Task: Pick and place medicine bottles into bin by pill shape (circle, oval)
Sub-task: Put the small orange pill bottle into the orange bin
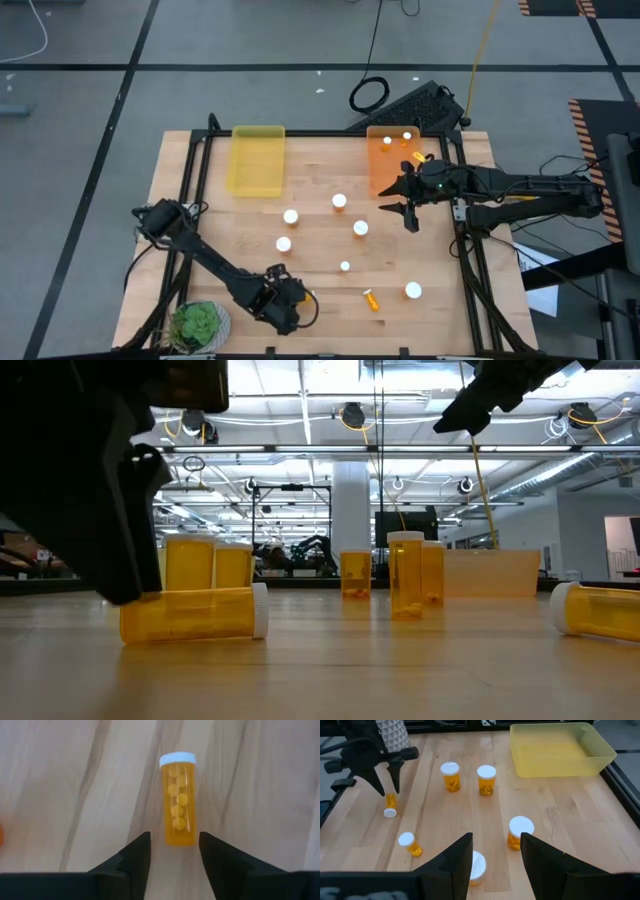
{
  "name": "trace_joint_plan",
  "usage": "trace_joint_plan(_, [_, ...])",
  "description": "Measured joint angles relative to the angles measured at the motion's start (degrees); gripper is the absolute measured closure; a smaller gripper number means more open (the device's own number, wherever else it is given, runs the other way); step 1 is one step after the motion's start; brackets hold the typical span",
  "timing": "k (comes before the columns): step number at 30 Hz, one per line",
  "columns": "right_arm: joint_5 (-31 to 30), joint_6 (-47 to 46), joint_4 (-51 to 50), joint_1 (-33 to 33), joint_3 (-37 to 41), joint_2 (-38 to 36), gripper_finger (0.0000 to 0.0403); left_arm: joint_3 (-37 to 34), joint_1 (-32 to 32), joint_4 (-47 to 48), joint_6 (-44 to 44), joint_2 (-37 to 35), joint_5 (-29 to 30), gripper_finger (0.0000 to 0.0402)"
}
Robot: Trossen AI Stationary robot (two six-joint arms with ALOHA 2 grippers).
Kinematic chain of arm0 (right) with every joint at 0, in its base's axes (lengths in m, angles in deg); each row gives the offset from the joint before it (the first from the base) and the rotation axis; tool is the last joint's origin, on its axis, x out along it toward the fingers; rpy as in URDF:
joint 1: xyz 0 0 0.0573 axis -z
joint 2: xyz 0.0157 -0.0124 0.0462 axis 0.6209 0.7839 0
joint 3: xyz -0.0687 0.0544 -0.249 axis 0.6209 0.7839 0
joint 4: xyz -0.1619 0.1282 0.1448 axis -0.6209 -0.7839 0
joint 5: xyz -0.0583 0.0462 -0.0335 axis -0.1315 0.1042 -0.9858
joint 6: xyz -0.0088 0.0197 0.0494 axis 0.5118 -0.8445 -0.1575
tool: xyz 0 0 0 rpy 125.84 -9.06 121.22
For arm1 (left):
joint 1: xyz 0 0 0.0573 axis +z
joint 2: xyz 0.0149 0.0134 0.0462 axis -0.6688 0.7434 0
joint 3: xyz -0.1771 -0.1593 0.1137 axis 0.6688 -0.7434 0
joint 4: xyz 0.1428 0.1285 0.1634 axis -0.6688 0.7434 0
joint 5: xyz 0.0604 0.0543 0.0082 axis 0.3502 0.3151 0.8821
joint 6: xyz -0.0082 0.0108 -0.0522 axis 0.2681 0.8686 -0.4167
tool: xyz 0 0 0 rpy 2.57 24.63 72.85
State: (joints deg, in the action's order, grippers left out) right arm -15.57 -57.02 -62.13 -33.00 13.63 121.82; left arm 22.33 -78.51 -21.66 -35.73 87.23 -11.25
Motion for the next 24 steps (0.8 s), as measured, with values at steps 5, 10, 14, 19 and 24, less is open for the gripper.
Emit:
trace_joint_plan(5, [0.00, 0.00, -0.05, 0.00, -0.02, 0.00, 0.0245, 0.00, 0.05, -0.69, -0.60, 2.29, 0.00, 0.0185])
trace_joint_plan(10, [0.01, 0.00, -0.25, 0.00, -0.02, 0.00, 0.0245, 0.13, 0.57, -2.31, -0.38, 3.80, 0.24, 0.0158])
trace_joint_plan(14, [0.00, -0.06, -0.42, 0.00, -0.02, 0.00, 0.0245, 0.13, 0.62, -2.90, 0.58, 3.93, 1.14, 0.0177])
trace_joint_plan(19, [0.02, -0.22, -0.46, 0.00, -0.02, 0.00, 0.0245, 0.13, 0.70, -3.79, 1.56, 3.82, 2.27, 0.0240])
trace_joint_plan(24, [0.02, -0.24, -0.52, 0.00, -0.04, 0.02, 0.0245, 0.11, 0.81, -3.89, 2.04, 3.89, 3.05, 0.0289])
